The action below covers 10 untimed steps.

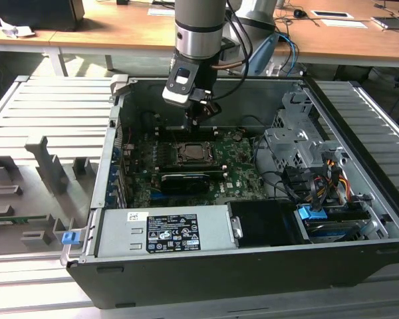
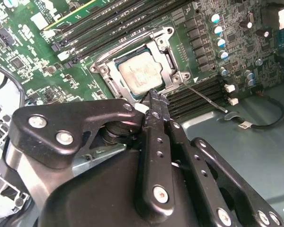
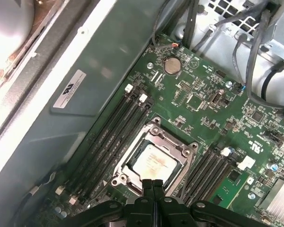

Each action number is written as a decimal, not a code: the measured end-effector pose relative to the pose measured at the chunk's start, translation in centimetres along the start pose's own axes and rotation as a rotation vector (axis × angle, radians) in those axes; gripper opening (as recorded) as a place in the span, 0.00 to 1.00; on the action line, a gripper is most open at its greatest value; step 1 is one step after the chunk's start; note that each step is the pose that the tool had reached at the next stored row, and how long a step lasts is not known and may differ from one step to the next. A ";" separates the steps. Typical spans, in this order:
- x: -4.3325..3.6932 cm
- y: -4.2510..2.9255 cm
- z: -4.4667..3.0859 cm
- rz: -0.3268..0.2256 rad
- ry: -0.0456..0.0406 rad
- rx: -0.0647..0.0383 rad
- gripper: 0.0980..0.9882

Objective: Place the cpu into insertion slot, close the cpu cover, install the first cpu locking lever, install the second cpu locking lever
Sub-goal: 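Install the first cpu locking lever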

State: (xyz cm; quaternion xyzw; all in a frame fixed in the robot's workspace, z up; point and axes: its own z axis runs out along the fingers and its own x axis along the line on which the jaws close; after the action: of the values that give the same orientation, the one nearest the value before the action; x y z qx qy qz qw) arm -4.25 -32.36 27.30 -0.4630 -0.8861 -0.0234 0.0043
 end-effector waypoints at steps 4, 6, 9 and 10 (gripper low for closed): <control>0.00 0.00 0.00 -0.041 0.0015 0.001 0.01; 0.00 0.00 0.00 -0.065 0.0024 0.002 0.01; 0.00 0.00 0.00 -0.091 0.0034 0.003 0.01; 0.00 0.00 0.00 -0.102 0.0038 0.003 0.01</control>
State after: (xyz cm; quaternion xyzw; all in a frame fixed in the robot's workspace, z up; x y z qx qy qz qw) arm -4.25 -32.36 27.31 -0.4169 -0.9086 -0.0231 0.0055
